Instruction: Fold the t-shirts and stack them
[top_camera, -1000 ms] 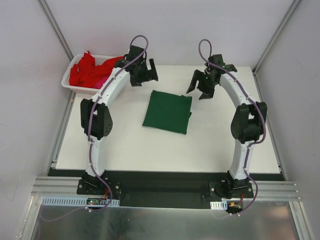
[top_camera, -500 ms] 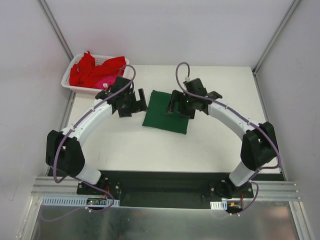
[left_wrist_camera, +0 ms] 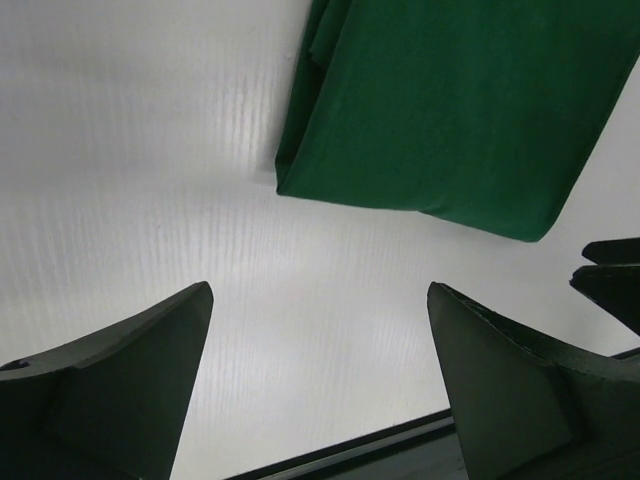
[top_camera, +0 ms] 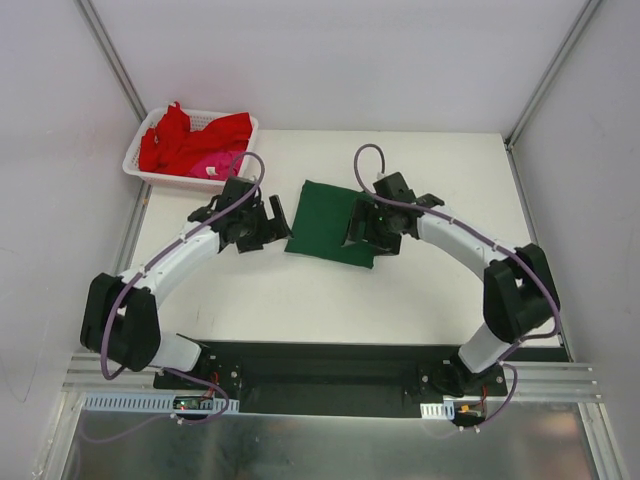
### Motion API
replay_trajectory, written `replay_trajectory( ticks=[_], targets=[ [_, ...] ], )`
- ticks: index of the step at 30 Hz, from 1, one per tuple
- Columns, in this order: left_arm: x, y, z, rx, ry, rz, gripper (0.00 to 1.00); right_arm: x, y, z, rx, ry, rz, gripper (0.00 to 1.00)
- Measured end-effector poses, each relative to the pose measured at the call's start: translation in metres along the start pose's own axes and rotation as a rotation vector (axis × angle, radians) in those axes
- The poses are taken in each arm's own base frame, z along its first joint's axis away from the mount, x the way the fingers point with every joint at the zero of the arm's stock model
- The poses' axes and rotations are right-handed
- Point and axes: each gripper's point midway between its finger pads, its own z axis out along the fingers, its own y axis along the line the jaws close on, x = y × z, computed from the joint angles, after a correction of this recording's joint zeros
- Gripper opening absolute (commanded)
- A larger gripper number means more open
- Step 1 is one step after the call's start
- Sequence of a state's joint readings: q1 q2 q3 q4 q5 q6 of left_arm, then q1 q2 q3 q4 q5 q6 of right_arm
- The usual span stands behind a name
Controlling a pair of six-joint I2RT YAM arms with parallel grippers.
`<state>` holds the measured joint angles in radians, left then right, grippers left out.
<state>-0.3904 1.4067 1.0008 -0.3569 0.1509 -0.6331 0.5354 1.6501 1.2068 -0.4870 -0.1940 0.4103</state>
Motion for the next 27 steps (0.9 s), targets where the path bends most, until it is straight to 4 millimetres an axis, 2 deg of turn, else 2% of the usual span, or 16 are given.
replay_trajectory(
  ticks=[2, 4, 8, 10, 16, 20, 24, 27],
  targets=[
    [0.009, 0.009, -0.006, -0.006, -0.004, -0.016, 0.93, 0.010, -0.007, -0.009, 0.012, -0.005, -0.021, 0.98],
    [0.014, 0.014, -0.016, 0.002, -0.026, -0.024, 0.96, 0.013, -0.009, -0.029, 0.005, -0.048, -0.065, 1.00],
    [0.011, 0.011, -0.033, 0.038, -0.082, -0.034, 0.98, 0.000, 0.005, -0.061, -0.052, -0.149, -0.139, 0.96],
    [0.007, 0.010, -0.034, 0.047, -0.098, -0.042, 0.99, -0.006, 0.012, -0.066, -0.071, -0.167, -0.154, 0.96],
    [0.008, 0.019, -0.030, 0.031, -0.101, -0.072, 0.99, 0.000, 0.009, -0.058, 0.001, -0.140, -0.103, 0.96],
    [0.007, 0.045, -0.035, -0.001, -0.129, -0.162, 0.99, -0.005, 0.013, -0.057, 0.076, -0.173, -0.031, 0.96],
    [0.002, 0.067, -0.044, -0.027, -0.174, -0.233, 0.99, -0.018, 0.034, -0.057, 0.121, -0.236, -0.017, 0.96],
    [-0.002, 0.073, -0.049, -0.032, -0.189, -0.256, 0.99, -0.031, 0.054, -0.045, 0.140, -0.256, -0.016, 0.96]
  ],
)
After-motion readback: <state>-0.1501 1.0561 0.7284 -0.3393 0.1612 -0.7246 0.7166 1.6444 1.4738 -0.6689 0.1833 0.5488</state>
